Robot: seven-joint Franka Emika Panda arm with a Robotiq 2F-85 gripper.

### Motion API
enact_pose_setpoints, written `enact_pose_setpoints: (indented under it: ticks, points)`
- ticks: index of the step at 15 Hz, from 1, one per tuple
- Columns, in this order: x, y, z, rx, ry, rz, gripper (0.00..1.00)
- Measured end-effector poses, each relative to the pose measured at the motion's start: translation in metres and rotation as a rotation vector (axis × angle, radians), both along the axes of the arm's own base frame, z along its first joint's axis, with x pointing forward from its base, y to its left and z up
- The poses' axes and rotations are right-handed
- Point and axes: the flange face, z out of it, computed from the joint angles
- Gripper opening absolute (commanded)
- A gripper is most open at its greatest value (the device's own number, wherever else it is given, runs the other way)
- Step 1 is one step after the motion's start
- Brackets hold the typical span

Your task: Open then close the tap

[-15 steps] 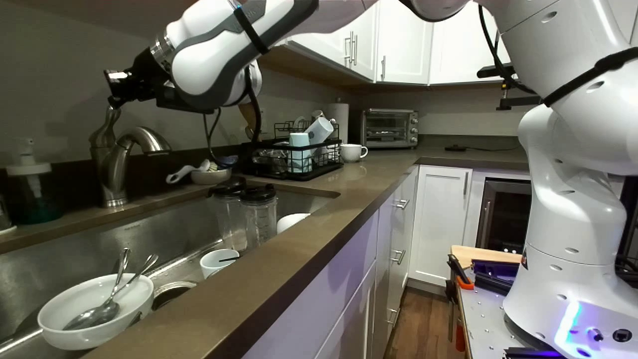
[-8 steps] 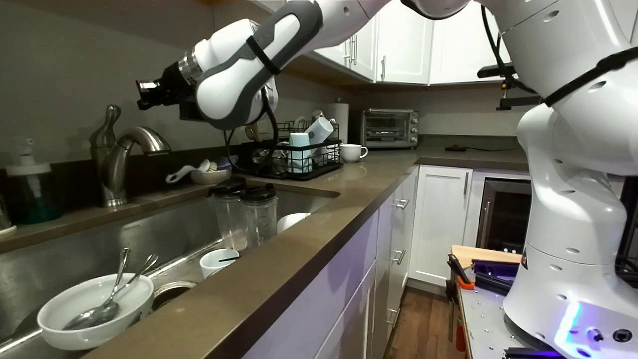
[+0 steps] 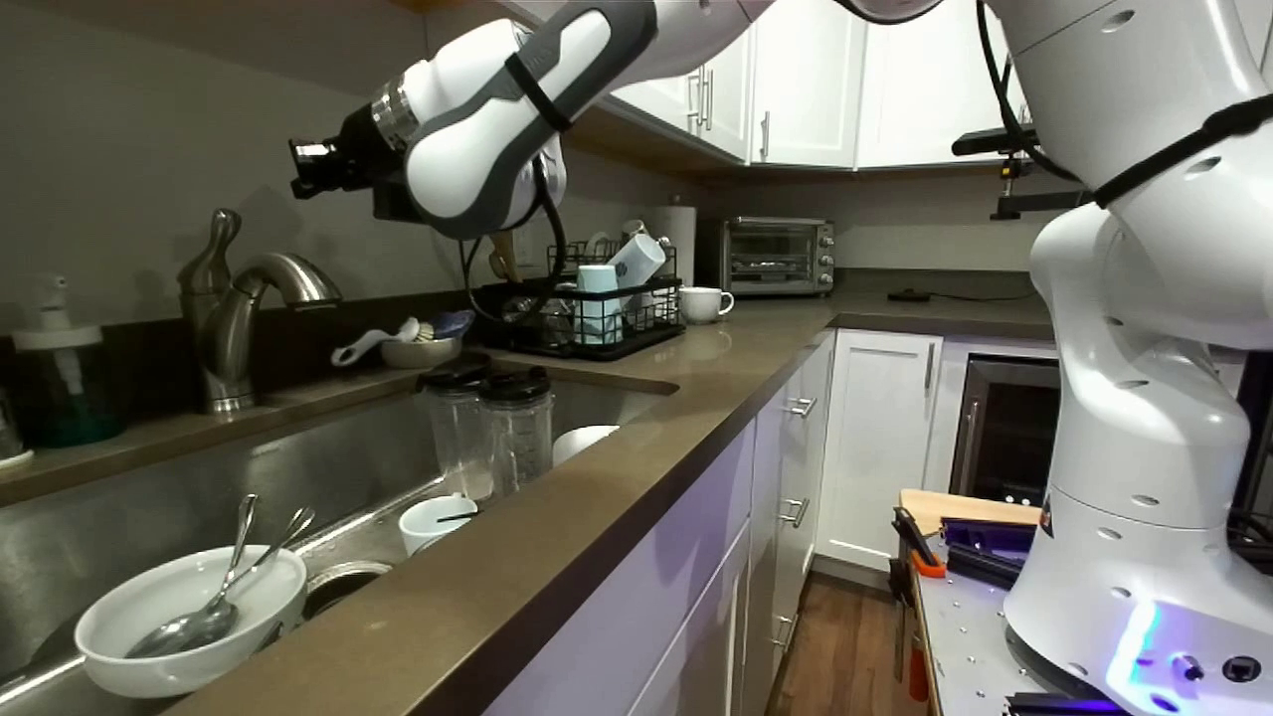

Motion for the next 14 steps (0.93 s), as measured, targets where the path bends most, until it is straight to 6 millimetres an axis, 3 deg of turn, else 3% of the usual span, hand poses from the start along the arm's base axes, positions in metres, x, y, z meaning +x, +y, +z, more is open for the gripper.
enact_pose_setpoints:
  ticks: [4, 14]
  points:
    - [-0.016, -0.009, 0.01, -0.019, 0.004, -0.019, 0.02]
    - [-0.091, -0.021, 0.014, -0.04, 0.115, -0.021, 0.02]
